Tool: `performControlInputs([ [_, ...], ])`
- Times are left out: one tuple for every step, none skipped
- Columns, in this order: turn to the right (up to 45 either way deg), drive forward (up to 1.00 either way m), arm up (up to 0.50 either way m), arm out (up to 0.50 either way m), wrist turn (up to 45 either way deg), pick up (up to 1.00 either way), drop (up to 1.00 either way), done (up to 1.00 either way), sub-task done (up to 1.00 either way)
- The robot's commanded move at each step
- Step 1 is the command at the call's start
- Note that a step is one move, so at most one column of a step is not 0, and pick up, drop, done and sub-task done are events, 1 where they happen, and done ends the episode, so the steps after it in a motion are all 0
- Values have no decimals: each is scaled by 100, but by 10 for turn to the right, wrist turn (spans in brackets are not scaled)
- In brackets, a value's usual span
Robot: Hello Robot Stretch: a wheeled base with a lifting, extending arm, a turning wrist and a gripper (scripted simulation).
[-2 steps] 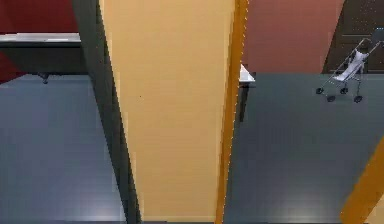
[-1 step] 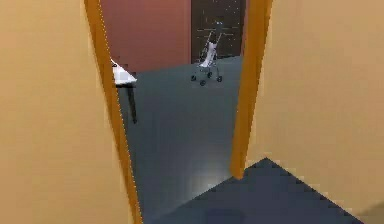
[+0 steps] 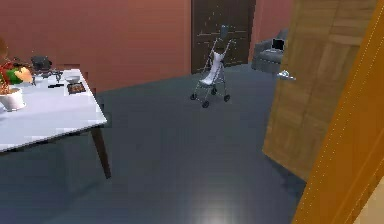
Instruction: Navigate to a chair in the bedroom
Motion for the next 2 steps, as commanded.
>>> performControlInputs([
  [0, 35, 0, 0, 0, 0, 0, 0, 0],
  [120, 0, 0, 0, 0, 0, 0, 0, 0],
])
